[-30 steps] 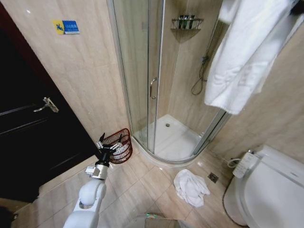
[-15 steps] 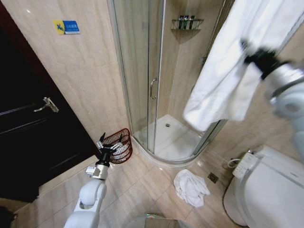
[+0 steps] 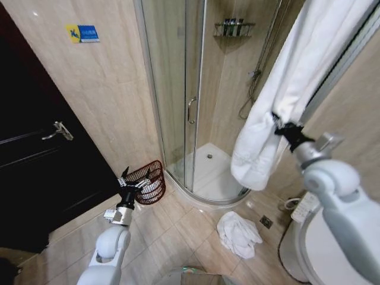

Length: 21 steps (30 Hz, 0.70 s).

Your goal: Discard the used towel into the hamper.

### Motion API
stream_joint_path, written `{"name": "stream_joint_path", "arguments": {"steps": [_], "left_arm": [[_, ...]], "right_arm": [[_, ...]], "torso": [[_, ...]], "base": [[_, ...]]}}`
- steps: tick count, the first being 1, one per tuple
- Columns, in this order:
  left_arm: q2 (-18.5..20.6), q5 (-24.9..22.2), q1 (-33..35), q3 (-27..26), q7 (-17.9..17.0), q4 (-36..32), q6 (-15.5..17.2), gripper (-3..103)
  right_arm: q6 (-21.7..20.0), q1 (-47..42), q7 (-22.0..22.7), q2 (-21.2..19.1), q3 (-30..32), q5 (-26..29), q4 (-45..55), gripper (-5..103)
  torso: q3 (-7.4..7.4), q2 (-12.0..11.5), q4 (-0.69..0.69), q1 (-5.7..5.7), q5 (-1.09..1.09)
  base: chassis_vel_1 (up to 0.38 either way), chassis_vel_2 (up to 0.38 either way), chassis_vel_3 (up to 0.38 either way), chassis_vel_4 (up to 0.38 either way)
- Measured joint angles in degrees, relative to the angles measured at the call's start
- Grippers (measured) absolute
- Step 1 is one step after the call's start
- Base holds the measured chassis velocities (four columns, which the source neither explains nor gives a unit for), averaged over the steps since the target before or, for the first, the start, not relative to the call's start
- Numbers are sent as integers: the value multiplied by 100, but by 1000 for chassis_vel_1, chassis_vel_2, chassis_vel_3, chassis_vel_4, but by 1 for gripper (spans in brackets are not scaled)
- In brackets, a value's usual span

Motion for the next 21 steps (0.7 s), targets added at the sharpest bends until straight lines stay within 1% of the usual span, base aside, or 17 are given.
{"name": "stream_joint_path", "arguments": {"steps": [1, 2, 3, 8, 9, 10, 11, 12, 14, 16, 17, 18, 21], "left_arm": [[6, -5, -8, 2, 2, 8, -1, 100], [15, -14, -31, 12, 11, 34, -5, 100], [15, -14, -31, 12, 11, 34, -5, 100], [64, -74, -118, 35, 46, 116, -13, 100], [64, -74, -118, 35, 46, 116, -13, 100], [76, -94, -141, 37, 63, 148, -28, 100], [83, -104, -149, 40, 74, 166, -38, 100], [83, -104, -149, 40, 74, 166, -38, 100], [89, -117, -161, 51, 97, 210, -78, 100], [88, -120, -162, 54, 106, 225, -90, 100], [84, -125, -163, 68, 133, 264, -130, 100], [84, -132, -165, 73, 140, 273, -140, 100], [94, -147, -176, 73, 149, 284, -153, 100]], "right_arm": [[12, -69, -2, 60, 12, -46, 40, 6], [40, -244, -6, 218, 24, -195, 151, 6], [40, -244, -6, 218, 24, -195, 151, 6], [212, -880, -93, 756, 0, -832, 502, 6], [212, -880, -93, 756, 0, -832, 502, 6], [269, -1170, -106, 968, -38, -1011, 668, 6], [335, -1349, -114, 1093, -73, -1153, 761, 6], [335, -1349, -114, 1093, -73, -1153, 761, 6], [445, -1656, -118, 1323, -156, -1417, 921, 6], [468, -1746, -106, 1387, -193, -1501, 987, 6], [534, -1967, -28, 1573, -304, -1758, 1228, 6], [555, -2063, -20, 1656, -340, -1862, 1323, 6], [597, -2195, -20, 1765, -374, -2027, 1442, 6]], "torso": [[0, 0, 0, 0, -2], [0, 0, 0, 0, -4], [0, 0, 0, 0, -4], [-1, 0, 1, 0, -4], [-1, 0, 1, 0, -4], [-1, 0, -1, 0, -2], [-1, 1, -1, 0, -4], [-1, 1, -1, 0, -4], [-1, 1, 0, -1, -3], [-1, 1, 0, -1, -2], [-1, 1, 1, -1, -4], [-1, 1, 0, -1, -3], [-1, 1, 0, -1, -3]], "base": [[0, 0, 0, 0], [0, 0, 0, 0], [0, 0, 0, 0], [0, 0, 0, 0], [0, 0, 0, 0], [0, 0, 0, 0], [0, 0, 0, 0], [0, 0, 0, 0], [0, 0, 0, 0], [0, 0, 0, 0], [0, 0, 0, 0], [0, 0, 0, 0], [0, 0, 0, 0]]}}
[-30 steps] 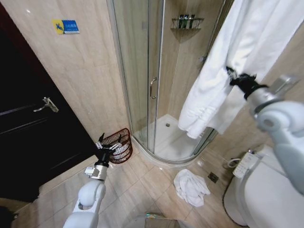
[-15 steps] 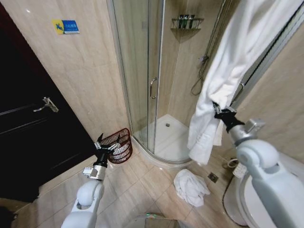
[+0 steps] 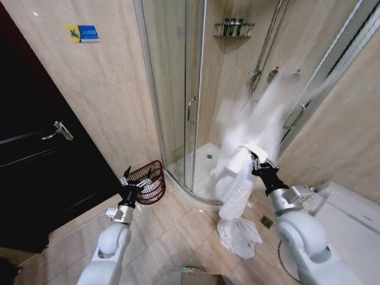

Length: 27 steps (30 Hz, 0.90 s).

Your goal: Discard the used towel into the hamper.

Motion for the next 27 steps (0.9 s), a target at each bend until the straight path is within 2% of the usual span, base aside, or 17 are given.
{"name": "stream_joint_path", "arguments": {"steps": [3, 16, 27], "left_arm": [[27, -6, -33, 2, 15, 41, -32, 100], [-30, 35, 3, 81, 17, -19, -52, 100], [-141, 7, 54, 36, -83, -188, -26, 100]], "right_arm": [[79, -123, 5, 60, 26, -168, 151, 6], [115, -104, 159, -19, 231, -100, 221, 6], [-204, -33, 452, -202, 652, 456, 585, 6]], "torso": [[0, 1, 0, 0, -2], [0, 1, 0, 0, 1], [0, 1, 0, 0, 0]], "base": [[0, 0, 0, 0], [0, 0, 0, 0], [0, 0, 0, 0]]}}
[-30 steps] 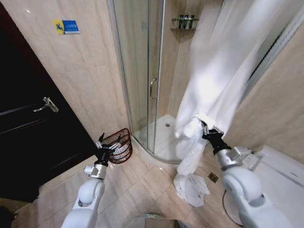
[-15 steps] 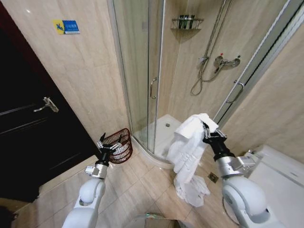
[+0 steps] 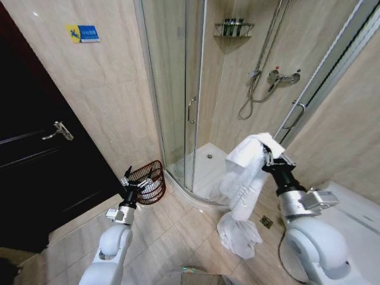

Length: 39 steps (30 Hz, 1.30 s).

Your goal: Discard the used towel into the hamper.

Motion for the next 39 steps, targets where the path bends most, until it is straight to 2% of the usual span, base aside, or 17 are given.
{"name": "stream_joint_path", "arguments": {"steps": [4, 6, 7, 9, 10, 13, 14, 16, 17, 20, 23, 24, 26, 30, 32, 35, 39], "left_arm": [[-22, -2, -35, 9, -4, -23, 35, 100], [-30, -2, -39, 15, -5, -41, 52, 100], [-30, -2, -39, 15, -5, -41, 52, 100], [-32, -2, -4, 11, -6, -59, 55, 100], [-32, -2, -4, 11, -6, -59, 55, 100], [-31, -5, 51, -5, -8, -73, 42, 100], [-31, -5, 51, -5, -8, -73, 42, 100], [-36, -9, 84, -9, -33, -87, 34, 100], [-37, -9, 97, -9, -42, -98, 33, 100], [-36, -9, 109, -9, -48, -120, 33, 100], [-28, -9, 141, -8, -61, -208, 60, 100], [-28, -9, 141, -8, -61, -208, 60, 100], [-27, -1, 161, -9, -67, -251, 85, 100], [-46, 26, 184, 2, -71, -274, 100, 100], [-51, 30, 188, 5, -73, -275, 103, 100], [-77, 34, 186, 30, -126, -267, 146, 100], [-107, 33, 174, 51, -153, -227, 165, 100]], "right_arm": [[-184, -64, 71, -113, 203, 252, 1, 6], [-301, -107, 95, -324, 627, 585, 2, 6], [-301, -107, 95, -324, 627, 585, 2, 6], [-222, -156, 0, -666, 1171, 774, 2, 6], [-222, -156, 0, -666, 1171, 774, 2, 6], [-350, -62, 185, -1399, 1833, 1630, 3, 6], [-350, -62, 185, -1399, 1833, 1630, 3, 6], [-563, 232, 558, -1814, 1962, 2375, 3, 6], [-612, 382, 632, -1903, 1916, 2492, 2, 6], [-616, 505, 631, -1922, 1802, 2470, 1, 6], [-490, 600, 367, -1652, 1241, 1906, -4, 6], [-490, 600, 367, -1652, 1241, 1906, -4, 6], [-283, 515, 65, -1377, 919, 1365, -41, 6], [-84, 408, -183, -1025, 613, 851, -292, 6], [-47, 394, -228, -934, 568, 748, -377, 6], [188, 241, -490, -548, 565, 215, -850, 6], [303, 5, -600, -300, 638, 12, -968, 6]], "torso": [[0, 0, 0, 0, 1], [1, 0, 0, 0, 3], [1, 0, 0, 0, 3], [0, 0, 0, 0, 1], [0, 0, 0, 0, 1], [0, 0, -1, 0, 0], [0, 0, -1, 0, 0], [0, 0, 1, 0, -2], [1, 0, 2, 1, 0], [1, 0, 2, 1, -1], [1, -1, 1, 1, 2], [1, -1, 1, 1, 2], [0, 0, -1, 1, 0], [0, 0, 0, 0, 1], [0, 0, 0, 0, 1], [1, -1, 1, 1, 2], [0, 0, -1, 1, 0]], "base": [[0, 0, 0, 0], [0, 0, 0, 0], [0, 0, 0, 0], [0, 0, 0, 0], [0, 0, 0, 0], [0, 0, 0, 0], [0, 0, 0, 0], [0, 0, 0, 0], [0, 0, 0, 0], [0, 0, 0, 0], [0, 0, 0, 0], [0, 0, 0, 0], [0, 0, 0, 0], [0, 0, 0, 0], [0, 0, 0, 0], [0, 0, 0, 0], [0, 0, 0, 0]]}}
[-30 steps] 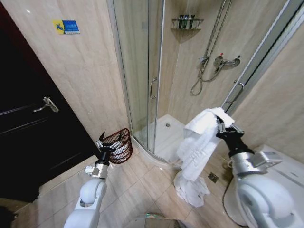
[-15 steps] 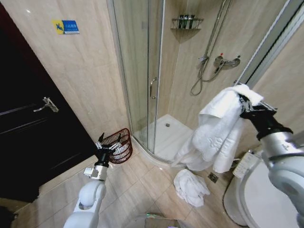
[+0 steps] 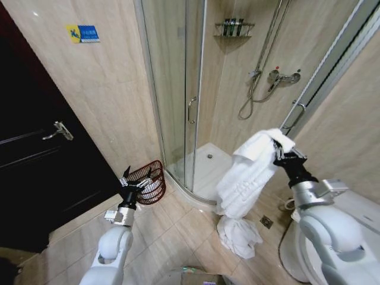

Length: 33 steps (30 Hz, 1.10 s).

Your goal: Discard the used towel into the hamper.

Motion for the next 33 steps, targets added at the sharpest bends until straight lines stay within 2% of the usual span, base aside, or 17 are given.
{"name": "stream_joint_path", "arguments": {"steps": [7, 20, 33], "left_arm": [[12, 11, -22, 27, -1, 4, 43, 100], [45, 24, -92, 71, 4, 60, 67, 100], [45, 76, -21, 62, 119, 45, 238, 100]], "right_arm": [[108, -201, -90, 320, -94, -299, 82, 6], [108, -289, -74, 351, -44, -313, 306, 6], [216, -326, -68, 498, -117, -396, 302, 6]], "torso": [[0, 0, 1, 0, 0], [0, 0, 0, 0, 0], [0, 0, 0, 0, 1]], "base": [[0, 0, 0, 0], [32, -29, -43, 35], [43, -37, -41, 39]]}}
